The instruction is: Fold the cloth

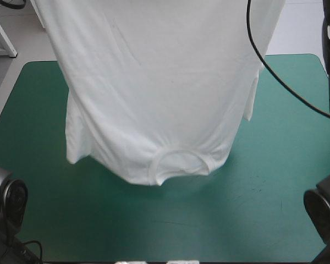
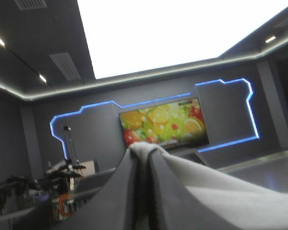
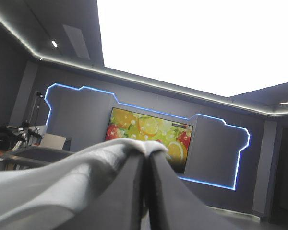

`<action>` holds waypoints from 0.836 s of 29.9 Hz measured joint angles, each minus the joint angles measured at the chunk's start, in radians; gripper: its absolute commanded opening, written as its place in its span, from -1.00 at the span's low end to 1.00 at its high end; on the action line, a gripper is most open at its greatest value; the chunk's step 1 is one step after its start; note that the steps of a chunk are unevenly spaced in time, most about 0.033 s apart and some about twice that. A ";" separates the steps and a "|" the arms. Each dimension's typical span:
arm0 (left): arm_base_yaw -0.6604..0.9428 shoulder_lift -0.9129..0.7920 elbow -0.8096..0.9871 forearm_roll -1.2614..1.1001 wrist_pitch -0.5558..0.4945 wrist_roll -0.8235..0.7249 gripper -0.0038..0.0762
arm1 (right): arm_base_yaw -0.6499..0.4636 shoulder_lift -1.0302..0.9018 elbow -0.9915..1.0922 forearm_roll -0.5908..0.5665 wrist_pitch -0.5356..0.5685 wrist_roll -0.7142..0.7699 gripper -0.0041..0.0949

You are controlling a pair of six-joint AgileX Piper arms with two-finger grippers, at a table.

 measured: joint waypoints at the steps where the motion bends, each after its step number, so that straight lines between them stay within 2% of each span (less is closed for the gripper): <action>1: 0.000 0.028 -0.029 0.000 -0.033 0.008 -0.93 | -0.042 0.035 -0.025 0.031 -0.035 0.009 -0.95; 4: 0.000 0.096 -0.128 -0.004 -0.122 0.022 -0.93 | -0.156 0.120 -0.090 0.142 -0.107 0.018 -0.95; 7: -0.002 0.151 -0.213 -0.026 -0.155 0.029 -0.93 | -0.254 0.172 -0.126 0.286 -0.140 0.005 -0.95; 10: -0.009 0.199 -0.248 -0.056 -0.153 0.028 -0.93 | -0.308 0.195 -0.127 0.384 -0.154 -0.025 -0.95; 12: -0.008 0.229 -0.254 -0.074 -0.105 0.029 -0.93 | -0.328 0.212 -0.127 0.415 -0.140 -0.035 -0.95; 15: -0.007 0.286 -0.255 -0.073 0.053 0.024 -0.93 | -0.340 0.254 -0.127 0.463 -0.027 -0.072 -0.95; 17: -0.007 0.330 -0.254 -0.047 0.175 -0.014 -0.93 | -0.346 0.298 -0.126 0.525 0.108 -0.143 -0.95; 21: -0.007 0.396 -0.247 0.111 0.425 -0.186 -0.93 | -0.348 0.391 -0.105 0.666 0.358 -0.268 -0.95; 22: -0.007 0.411 -0.245 0.168 0.521 -0.241 -0.93 | -0.348 0.408 -0.093 0.693 0.411 -0.290 -0.95; 25: -0.007 0.443 -0.245 0.255 0.719 -0.330 -0.93 | -0.348 0.424 -0.029 0.741 0.486 -0.337 -0.95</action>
